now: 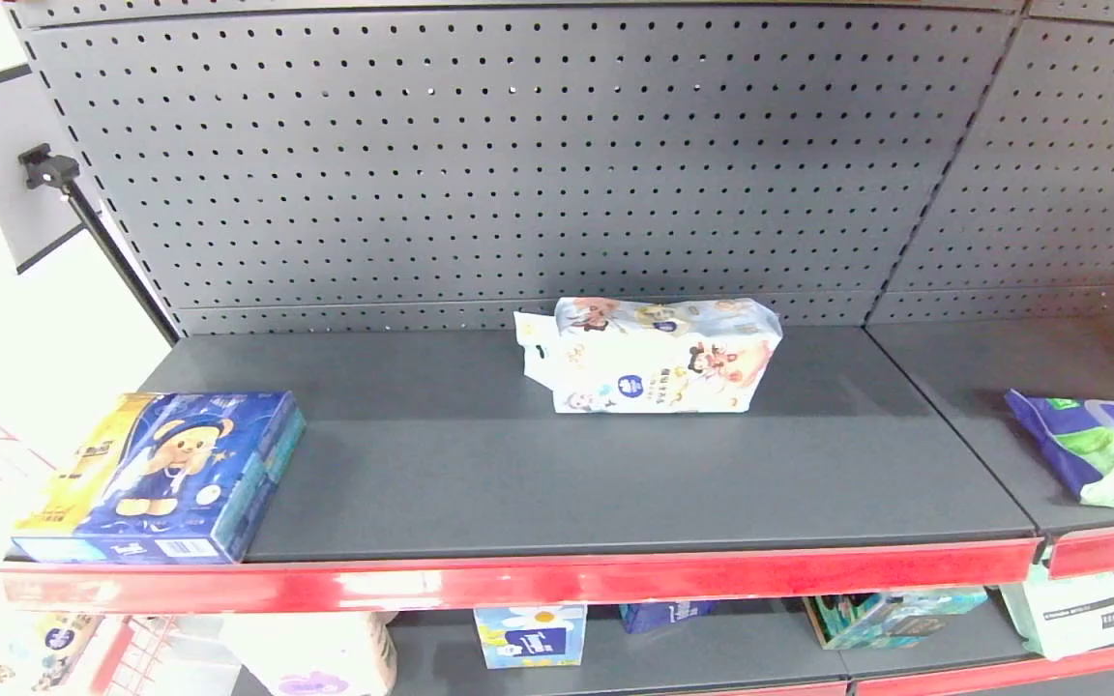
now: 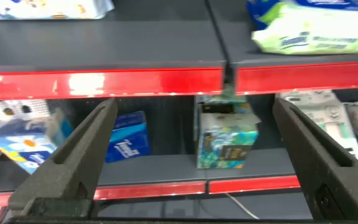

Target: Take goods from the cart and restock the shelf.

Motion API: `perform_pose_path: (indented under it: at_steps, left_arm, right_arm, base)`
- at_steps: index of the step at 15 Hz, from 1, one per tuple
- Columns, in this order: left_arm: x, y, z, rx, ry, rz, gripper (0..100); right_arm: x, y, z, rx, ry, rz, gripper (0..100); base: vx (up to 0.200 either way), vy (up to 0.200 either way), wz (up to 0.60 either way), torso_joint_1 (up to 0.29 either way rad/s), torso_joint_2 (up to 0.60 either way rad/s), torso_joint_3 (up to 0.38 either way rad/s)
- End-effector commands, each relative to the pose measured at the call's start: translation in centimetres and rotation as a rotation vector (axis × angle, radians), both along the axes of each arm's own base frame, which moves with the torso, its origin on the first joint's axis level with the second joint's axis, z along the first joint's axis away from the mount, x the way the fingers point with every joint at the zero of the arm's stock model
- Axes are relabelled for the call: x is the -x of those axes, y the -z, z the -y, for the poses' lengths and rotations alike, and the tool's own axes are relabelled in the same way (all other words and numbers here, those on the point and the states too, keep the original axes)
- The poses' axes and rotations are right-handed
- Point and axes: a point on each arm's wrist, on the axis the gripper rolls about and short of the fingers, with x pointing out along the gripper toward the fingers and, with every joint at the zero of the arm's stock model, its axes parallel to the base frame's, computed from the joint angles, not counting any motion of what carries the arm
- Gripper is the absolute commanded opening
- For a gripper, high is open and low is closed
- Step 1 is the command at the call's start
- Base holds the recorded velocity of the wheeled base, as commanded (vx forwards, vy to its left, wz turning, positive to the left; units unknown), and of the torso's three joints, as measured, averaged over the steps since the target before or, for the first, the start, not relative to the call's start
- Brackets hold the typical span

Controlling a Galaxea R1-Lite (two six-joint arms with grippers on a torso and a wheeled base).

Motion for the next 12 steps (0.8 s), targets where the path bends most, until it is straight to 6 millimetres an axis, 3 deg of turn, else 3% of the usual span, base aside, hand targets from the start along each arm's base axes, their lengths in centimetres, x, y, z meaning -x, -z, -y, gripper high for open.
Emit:
perform_pose_path:
  at_steps: [1, 12]
  left_arm:
    - [0.00, 0.00, 0.00, 0.001, 0.000, 0.000, 100]
    - [0.00, 0.00, 0.00, 0.001, -0.001, 0.000, 100]
  right_arm:
    - [0.00, -0.02, 0.00, 0.000, 0.000, 0.001, 100]
    - [0.00, -0.02, 0.00, 0.000, 0.000, 0.001, 100]
  base:
    - [0.000, 0.200, 0.00, -0.007, 0.00, -0.002]
    - [0.000, 0.200, 0.00, 0.002, 0.00, 0.003]
